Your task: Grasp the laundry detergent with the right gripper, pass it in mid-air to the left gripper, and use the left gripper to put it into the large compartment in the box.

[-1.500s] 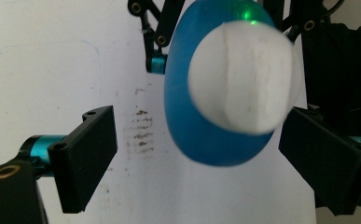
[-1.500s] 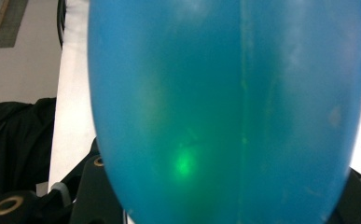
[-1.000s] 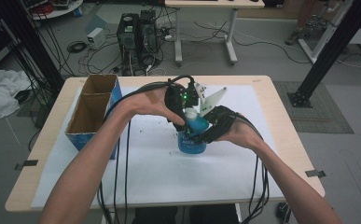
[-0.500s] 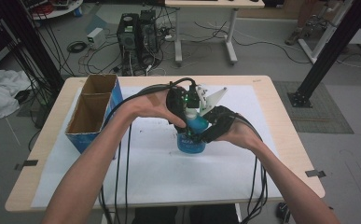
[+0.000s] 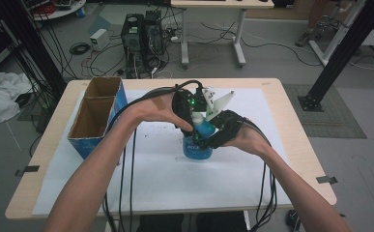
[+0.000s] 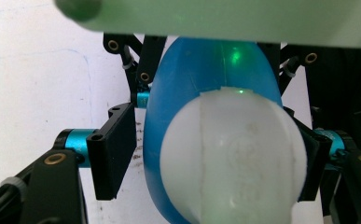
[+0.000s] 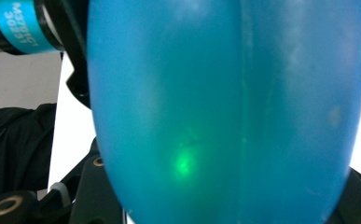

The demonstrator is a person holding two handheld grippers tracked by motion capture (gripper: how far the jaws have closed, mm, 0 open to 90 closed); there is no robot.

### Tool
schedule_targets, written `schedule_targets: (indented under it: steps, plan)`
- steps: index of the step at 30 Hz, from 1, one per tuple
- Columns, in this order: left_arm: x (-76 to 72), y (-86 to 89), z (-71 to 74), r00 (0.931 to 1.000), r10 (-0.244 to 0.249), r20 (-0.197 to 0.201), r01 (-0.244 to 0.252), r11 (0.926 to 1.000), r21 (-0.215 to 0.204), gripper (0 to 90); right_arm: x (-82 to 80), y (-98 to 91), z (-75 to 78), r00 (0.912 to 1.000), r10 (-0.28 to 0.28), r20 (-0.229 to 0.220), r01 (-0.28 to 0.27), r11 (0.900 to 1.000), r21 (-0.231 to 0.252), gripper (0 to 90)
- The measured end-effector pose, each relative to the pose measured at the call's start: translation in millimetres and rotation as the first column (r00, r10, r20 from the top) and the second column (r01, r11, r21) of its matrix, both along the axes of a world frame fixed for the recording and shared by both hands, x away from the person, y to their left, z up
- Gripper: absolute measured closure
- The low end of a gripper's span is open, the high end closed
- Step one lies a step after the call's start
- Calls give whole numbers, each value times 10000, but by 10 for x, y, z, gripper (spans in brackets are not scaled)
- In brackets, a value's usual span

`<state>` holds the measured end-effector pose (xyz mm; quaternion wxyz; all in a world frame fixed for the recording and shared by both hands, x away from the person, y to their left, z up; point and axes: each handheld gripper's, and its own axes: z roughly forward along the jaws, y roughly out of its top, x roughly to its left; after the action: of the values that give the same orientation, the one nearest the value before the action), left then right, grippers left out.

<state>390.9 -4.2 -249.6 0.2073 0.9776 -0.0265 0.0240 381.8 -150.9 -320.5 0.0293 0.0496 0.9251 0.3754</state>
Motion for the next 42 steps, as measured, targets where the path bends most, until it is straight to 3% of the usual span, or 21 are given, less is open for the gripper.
schedule_targets:
  steps: [4, 7, 9, 15, 25, 35, 42]
  plan:
    - [-3, -4, -5, 10000, -89, -26, 89, 10000, 28, 316, -5, -1, 1, 10000, -40, -73, 40, 10000, -42, 466]
    - [-13, -10, -12, 10000, -79, 5, 79, 10000, 18, 327, -9, -4, 3, 9998, -114, 174, 114, 9999, 21, 466]
    - [-10, -11, -7, 9999, -116, 29, 116, 9999, -42, 374, 0, -16, 2, 9999, -133, -13, 133, 9999, 95, 466]
    - [-14, -7, -2, 9998, -156, -83, 155, 9996, -218, 378, -7, -30, 6, 9999, -125, -71, 126, 9998, 134, 465]
    - [1, -4, 3, 9992, 37, -400, -39, 10000, -63, 380, -7, -27, -19, 9995, -45, -305, 55, 9994, 332, 452]
    - [-12, 20, 32, 9992, 106, -395, -110, 9999, -94, 380, -8, -17, -17, 9994, 83, -337, -62, 9981, 612, 445]
    - [-10, 17, 45, 9988, 193, -442, -201, 9996, -181, 380, -10, -11, -24, 9997, 9, -263, 5, 9986, 521, 408]
